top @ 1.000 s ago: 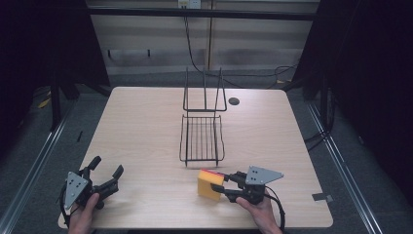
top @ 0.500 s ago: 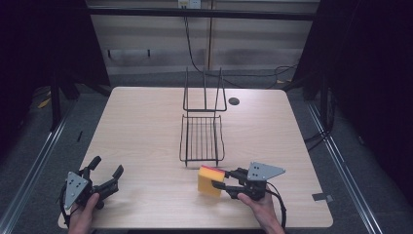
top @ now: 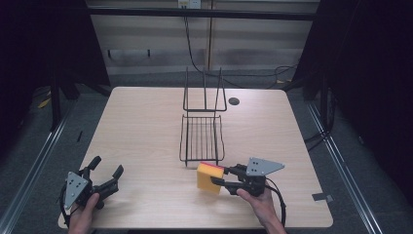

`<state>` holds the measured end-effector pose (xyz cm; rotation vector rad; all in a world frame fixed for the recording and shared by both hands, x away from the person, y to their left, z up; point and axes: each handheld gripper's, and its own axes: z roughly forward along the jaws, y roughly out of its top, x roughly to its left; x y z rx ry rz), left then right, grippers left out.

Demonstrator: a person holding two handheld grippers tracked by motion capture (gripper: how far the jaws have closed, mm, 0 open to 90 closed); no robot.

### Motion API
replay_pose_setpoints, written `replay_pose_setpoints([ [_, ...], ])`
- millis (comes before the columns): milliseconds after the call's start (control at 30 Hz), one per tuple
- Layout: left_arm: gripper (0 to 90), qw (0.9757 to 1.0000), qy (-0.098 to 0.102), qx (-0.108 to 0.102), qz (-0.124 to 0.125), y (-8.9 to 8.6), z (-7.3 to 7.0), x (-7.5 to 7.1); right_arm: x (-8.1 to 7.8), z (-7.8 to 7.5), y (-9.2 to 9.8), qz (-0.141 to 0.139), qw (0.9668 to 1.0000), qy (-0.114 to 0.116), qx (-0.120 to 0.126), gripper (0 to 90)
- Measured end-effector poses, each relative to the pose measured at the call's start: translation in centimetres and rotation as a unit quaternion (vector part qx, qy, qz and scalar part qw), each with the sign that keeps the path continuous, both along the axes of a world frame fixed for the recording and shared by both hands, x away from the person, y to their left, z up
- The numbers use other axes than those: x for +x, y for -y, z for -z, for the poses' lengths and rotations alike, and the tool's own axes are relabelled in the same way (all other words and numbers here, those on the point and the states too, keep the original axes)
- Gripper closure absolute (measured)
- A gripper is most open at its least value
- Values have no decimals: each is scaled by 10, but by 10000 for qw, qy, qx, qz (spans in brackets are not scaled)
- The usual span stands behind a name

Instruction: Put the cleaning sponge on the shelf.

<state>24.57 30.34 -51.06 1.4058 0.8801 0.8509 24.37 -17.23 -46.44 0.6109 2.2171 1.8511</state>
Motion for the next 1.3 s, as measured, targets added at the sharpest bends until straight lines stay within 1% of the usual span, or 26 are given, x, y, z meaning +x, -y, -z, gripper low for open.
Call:
replay_pose_setpoints([
  [33, 156, 10000, 0, -2, -1, 0, 0, 0, 1, -1, 0, 101, 9999, -48, -31, 607],
  [100, 156, 10000, -1, -1, -1, 0, 0, 0, 2, -1, -1, 155, 9998, -65, -68, 607],
  [200, 156, 10000, 0, 0, 0, 0, 0, 0, 2, -2, -1, 151, 9998, -67, -97, 607],
  [467, 156, 10000, -3, -1, 0, 0, 0, 0, 5, -10, -1, 133, 9999, -29, -39, 607],
  [533, 156, 10000, -3, -1, 0, 0, 0, 0, 6, -11, -1, 155, 9999, -43, -16, 607],
  [567, 156, 10000, 0, 3, -4, 0, 0, 0, 7, -12, 0, 180, 9998, -106, 15, 606],
  [667, 156, 10000, 2, -27, -5, 0, 0, 0, 7, -12, -1, 209, 9997, -113, -17, 605],
  [733, 156, 10000, -3, 0, -1, 0, 0, 0, 8, -15, 0, 191, 9997, -115, -21, 605],
  [800, 156, 10000, -4, 2, -1, 0, 0, 0, 9, -20, 0, 194, 9998, -58, 22, 606],
  [833, 156, 10000, 1, -27, -6, 0, 0, 0, 9, -20, 0, 194, 9998, -58, 22, 606],
  [867, 156, 10000, 1, -26, -6, 0, 0, 0, 11, -23, 0, 214, 9998, -34, 28, 606],
  [967, 156, 10000, -4, 0, -1, 0, 0, 0, 15, -27, 0, 226, 9997, -27, 45, 606],
  [1033, 156, 10000, 1, -21, -5, 0, 0, 0, 16, -28, 0, 240, 9996, -48, 126, 606],
  [1133, 156, 10000, -3, 1, -1, 0, 0, 0, 18, -30, -3, 234, 9997, -36, 74, 606],
  [1200, 156, 10000, 3, 5, -5, 0, 0, 0, 19, -31, -3, 239, 9997, -16, 89, 606],
  [1233, 156, 10000, -4, 1, 0, 0, 0, 0, 21, -34, -2, 285, 9995, -2, 113, 606],
  [1300, 156, 10000, -3, -1, -1, 0, 0, 0, 22, -35, -2, 290, 9995, 3, 93, 606],
])
